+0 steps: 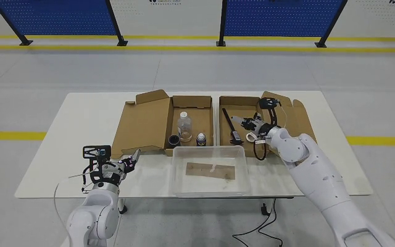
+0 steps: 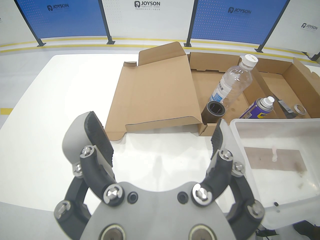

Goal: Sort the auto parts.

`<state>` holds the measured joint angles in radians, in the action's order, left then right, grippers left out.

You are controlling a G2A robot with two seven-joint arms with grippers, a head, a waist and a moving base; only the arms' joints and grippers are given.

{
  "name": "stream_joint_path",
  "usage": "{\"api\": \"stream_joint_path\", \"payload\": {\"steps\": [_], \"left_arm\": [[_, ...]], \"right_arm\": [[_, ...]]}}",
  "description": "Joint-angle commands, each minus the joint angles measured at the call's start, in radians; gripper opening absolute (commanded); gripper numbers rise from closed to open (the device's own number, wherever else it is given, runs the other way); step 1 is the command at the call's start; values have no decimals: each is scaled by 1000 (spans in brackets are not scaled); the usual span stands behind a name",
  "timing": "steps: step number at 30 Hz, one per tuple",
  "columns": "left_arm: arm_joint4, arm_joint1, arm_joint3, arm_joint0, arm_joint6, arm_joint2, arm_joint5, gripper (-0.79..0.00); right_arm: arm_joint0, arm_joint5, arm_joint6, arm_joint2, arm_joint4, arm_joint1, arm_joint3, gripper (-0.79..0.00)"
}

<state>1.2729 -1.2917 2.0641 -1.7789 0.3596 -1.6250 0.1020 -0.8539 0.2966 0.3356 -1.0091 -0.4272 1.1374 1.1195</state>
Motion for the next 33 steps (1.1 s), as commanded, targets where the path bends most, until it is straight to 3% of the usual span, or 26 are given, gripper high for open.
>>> {"api": "stream_joint_path", "payload": {"steps": [1,6,13,23,33], "left_arm": [[0,0,0,0,0,0,0,0],[0,0,0,0,0,0,0,0],[0,0,0,0,0,0,0,0],[0,0,0,0,0,0,0,0],[0,0,0,0,0,0,0,-1]], "right_arm": [[-37,37,-37,-44,-28,-14,56,0],[-187,67,-96,-173,-83,-53,236,0],[-482,37,-111,-361,-153,-97,484,0],[-904,-75,-183,-576,-184,-116,768,0],[-914,-79,-187,-578,-185,-116,775,-1]]}}
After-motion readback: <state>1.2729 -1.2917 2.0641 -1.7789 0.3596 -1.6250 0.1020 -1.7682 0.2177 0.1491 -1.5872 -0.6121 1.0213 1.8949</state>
